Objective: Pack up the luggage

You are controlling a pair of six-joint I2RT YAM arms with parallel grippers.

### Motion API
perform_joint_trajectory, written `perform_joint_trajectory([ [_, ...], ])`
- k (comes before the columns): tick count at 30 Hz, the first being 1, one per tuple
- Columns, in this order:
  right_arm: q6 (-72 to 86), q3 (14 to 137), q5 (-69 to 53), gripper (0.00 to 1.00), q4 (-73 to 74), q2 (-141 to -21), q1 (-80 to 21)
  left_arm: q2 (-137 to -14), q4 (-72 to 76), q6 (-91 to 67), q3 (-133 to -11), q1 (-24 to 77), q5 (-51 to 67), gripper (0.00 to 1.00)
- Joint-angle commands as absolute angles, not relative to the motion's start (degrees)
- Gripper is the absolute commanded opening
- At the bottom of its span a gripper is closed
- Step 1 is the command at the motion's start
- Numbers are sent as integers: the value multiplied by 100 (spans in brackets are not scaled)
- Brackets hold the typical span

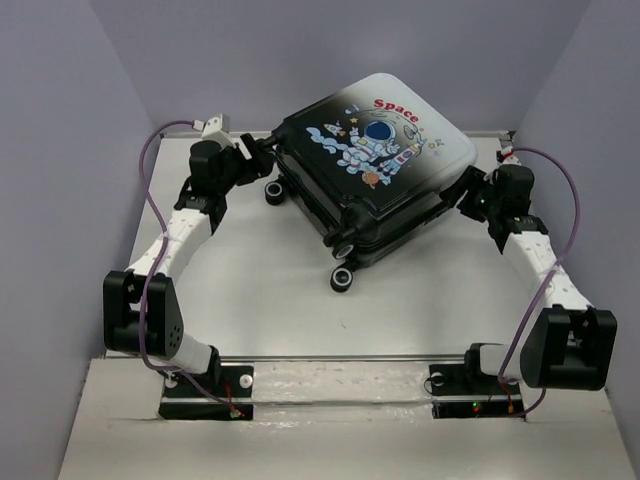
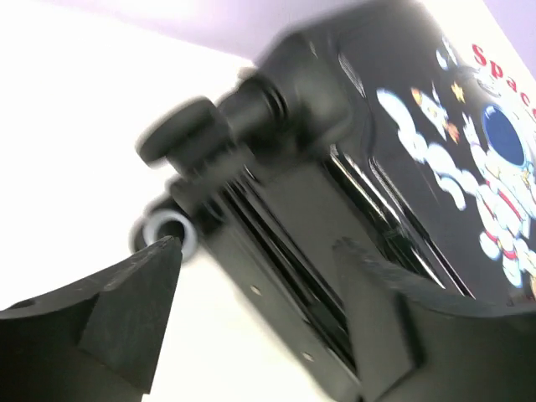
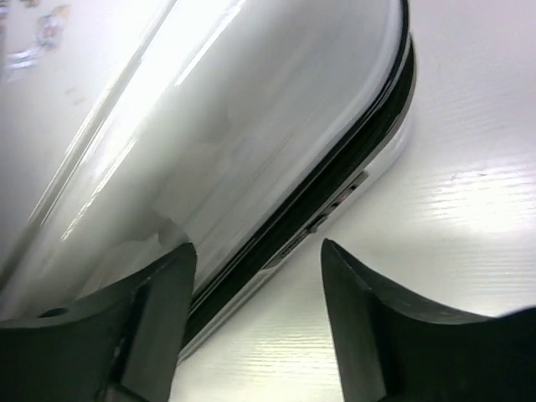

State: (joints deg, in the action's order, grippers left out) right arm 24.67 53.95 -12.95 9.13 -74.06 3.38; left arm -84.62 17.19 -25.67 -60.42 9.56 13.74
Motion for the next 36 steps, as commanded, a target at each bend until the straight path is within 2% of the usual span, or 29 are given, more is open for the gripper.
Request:
perform_joint_trajectory([
  [1,2522,5372,-2345,73,457,-6760,272,-8402,1090,-1891,-6845,703,1414,91],
  [2,2644,5022,-2686,81,440,-6593,177,-8542,933,-1672,-6942,677,1450,97],
  [6,2759,4352,-2383,98,563,-5496,-1183,-8807,685,-1555,-7225,580,1310,99],
  [8,3197,4001,-2084,100,362,-4836,-2130,-8632,1026,-1791,-6945,580,1545,99],
  [12,3946,3586,-1618,100,-208,-4351,-3092,-8297,1248,-2292,-6741,580,1854,99],
  [21,4324,3770,-1029,100,-1318,-5598,-4358,-7735,668,-2066,-6706,589,2127,99],
  [29,4553,4016,-387,100,-1670,-6723,-4588,-7453,782,-1890,-6258,589,1959,99],
  [36,4737,4052,-36,100,-2784,-7312,-4588,-7400,826,-1889,-6144,589,2065,99],
])
